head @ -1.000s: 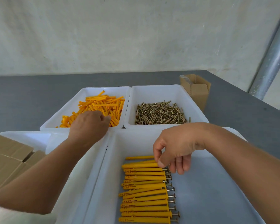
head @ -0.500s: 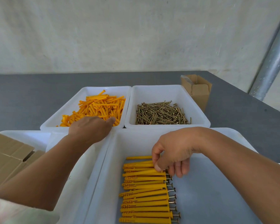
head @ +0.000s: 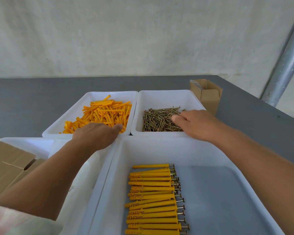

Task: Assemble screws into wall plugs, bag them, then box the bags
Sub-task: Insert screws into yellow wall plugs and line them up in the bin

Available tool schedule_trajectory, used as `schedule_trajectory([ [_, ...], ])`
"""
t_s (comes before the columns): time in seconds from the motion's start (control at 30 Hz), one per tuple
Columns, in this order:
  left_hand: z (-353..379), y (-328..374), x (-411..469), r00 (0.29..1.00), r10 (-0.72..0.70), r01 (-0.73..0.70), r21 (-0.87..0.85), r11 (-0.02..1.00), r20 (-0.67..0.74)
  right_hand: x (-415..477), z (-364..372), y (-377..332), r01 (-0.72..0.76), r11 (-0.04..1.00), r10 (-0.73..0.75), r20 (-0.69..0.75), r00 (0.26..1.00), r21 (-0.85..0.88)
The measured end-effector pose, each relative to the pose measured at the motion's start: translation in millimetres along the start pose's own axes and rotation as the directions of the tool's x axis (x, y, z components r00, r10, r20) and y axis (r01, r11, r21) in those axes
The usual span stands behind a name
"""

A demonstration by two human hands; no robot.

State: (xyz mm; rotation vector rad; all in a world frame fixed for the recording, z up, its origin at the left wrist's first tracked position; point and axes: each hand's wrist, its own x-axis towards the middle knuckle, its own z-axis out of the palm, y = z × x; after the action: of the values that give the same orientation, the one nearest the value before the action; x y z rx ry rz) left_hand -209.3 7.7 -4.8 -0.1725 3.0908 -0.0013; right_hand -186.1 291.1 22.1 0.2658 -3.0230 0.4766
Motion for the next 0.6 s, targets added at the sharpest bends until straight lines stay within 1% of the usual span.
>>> schedule_trajectory([
  [0.1,0,0,-1,1.000,0.014,-0.014,0.003,1.000,0.002,3,11,4,-0.091,0.990,0.109,0.192,0.975,-0.104],
  [0.2,-1,-1,-2,1.000,0.012,-0.012,0.002,1.000,0.008,8,13,2,-0.140,0.979,0.176,0.276,0.945,-0.145],
  [0.37,-2,0,-3,1.000,0.013,-0.013,0.001,1.000,0.018,12,12,2,-0.170,0.980,0.196,0.342,0.919,-0.107],
  [0.5,-2,2,-4,1.000,-0.003,0.003,0.004,1.000,0.011,12,10,2,-0.211,0.977,0.206,0.363,0.909,-0.026],
  [0.6,-2,1,-4,1.000,0.011,-0.011,0.014,1.000,-0.001,10,8,1,-0.212,0.977,0.195,0.377,0.905,0.003],
])
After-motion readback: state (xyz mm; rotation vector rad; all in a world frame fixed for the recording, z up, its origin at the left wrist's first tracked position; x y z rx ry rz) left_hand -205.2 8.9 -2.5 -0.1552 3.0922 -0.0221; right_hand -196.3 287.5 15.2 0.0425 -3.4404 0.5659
